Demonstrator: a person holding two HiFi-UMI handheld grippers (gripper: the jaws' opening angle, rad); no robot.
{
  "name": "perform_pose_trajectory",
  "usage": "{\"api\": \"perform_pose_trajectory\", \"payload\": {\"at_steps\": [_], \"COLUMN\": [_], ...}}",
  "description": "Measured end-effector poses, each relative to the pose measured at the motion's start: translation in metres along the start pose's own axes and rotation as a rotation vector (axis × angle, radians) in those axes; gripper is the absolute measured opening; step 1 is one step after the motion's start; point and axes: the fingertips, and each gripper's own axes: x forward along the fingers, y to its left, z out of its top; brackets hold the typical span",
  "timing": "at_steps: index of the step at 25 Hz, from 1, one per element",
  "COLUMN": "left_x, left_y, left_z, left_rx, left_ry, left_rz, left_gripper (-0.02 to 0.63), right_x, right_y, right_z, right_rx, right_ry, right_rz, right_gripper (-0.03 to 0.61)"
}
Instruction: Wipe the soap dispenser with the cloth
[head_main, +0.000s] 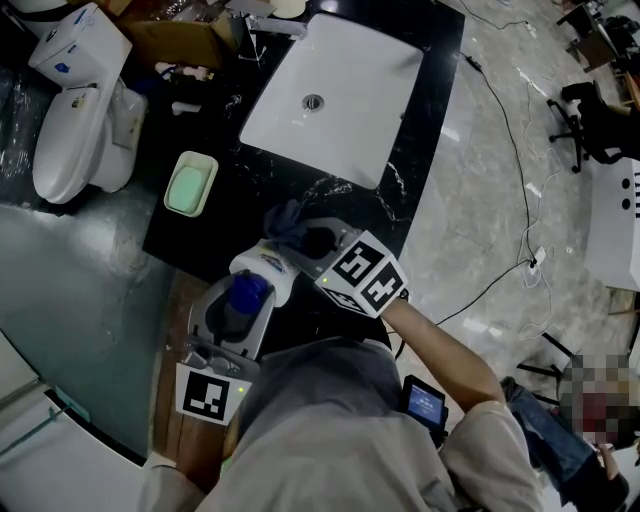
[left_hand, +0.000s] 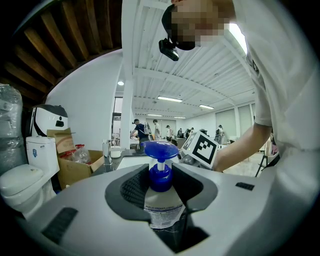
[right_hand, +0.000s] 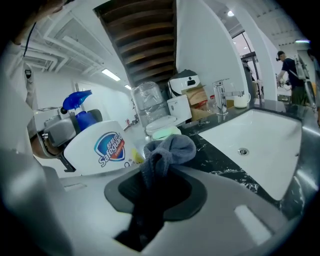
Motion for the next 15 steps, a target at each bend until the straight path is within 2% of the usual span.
{"api": "perform_pose_trajectory", "payload": {"at_steps": [8, 15], "left_x": [0.001, 0.001], "left_y": [-0.002, -0.002], "left_z": [-0.001, -0.001], "left_rx": [0.009, 0.009], "left_ry": [0.003, 0.002], "left_rz": [-0.008, -0.011], "left_gripper": [0.143, 0.143], "right_x": [-0.001, 0.0], "right_y": [0.002, 0.006], "right_z": [0.006, 0.016], "right_rx": [0.078, 0.064], "right_ry": [-0.017, -0.009], "right_rz": [0.067, 0.104], "right_gripper": [0.072, 0.072]}}
